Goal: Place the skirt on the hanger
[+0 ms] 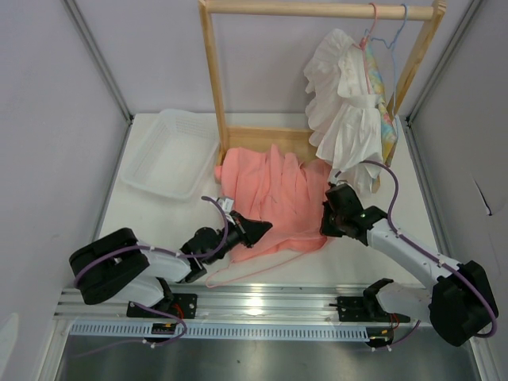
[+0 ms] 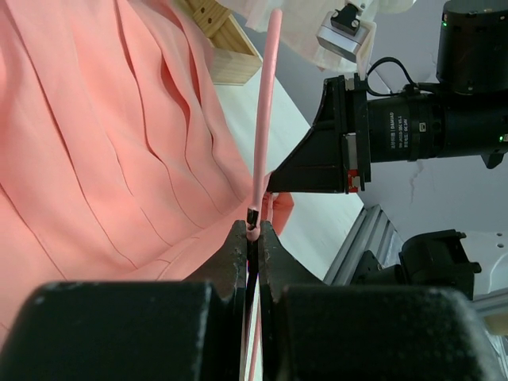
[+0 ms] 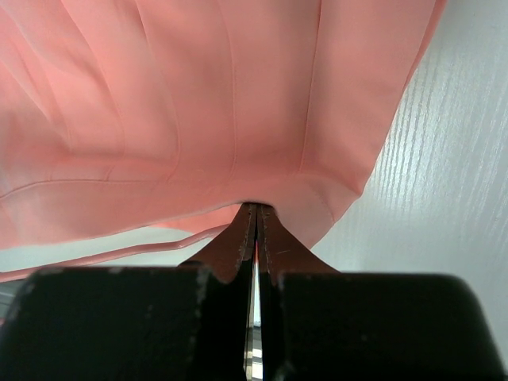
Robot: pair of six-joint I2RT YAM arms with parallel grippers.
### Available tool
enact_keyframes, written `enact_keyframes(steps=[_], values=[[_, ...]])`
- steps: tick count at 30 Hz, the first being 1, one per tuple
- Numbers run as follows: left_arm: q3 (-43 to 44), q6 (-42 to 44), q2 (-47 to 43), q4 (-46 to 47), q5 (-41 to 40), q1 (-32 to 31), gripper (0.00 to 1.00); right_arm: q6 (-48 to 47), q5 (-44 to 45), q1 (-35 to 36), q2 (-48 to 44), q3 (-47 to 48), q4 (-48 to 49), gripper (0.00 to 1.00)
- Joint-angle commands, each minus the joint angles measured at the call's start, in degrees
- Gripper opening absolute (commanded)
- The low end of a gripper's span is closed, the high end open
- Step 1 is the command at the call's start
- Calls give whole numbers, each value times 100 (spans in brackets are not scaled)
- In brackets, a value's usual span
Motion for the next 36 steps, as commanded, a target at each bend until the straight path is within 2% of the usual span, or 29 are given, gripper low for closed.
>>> enact_keyframes(steps=[1,14,26,29,36], values=[[-124,-160,-220,1054,-417,42,0,10,153,77,-28,171,-327,0],[-388,-222,-546,1275,-232,192,0,-17,241,243,165,760,-564,0],[-336,-468,-221,2057,-223,332,0,-25,539,235,429,1015,-784,0],[-161,-442,-142,1944,-154,341,0,-87,453,182,499,1042,-793,0],[42,-591,587,2390,5,332,0,18,241,340,710,937,-573,2]])
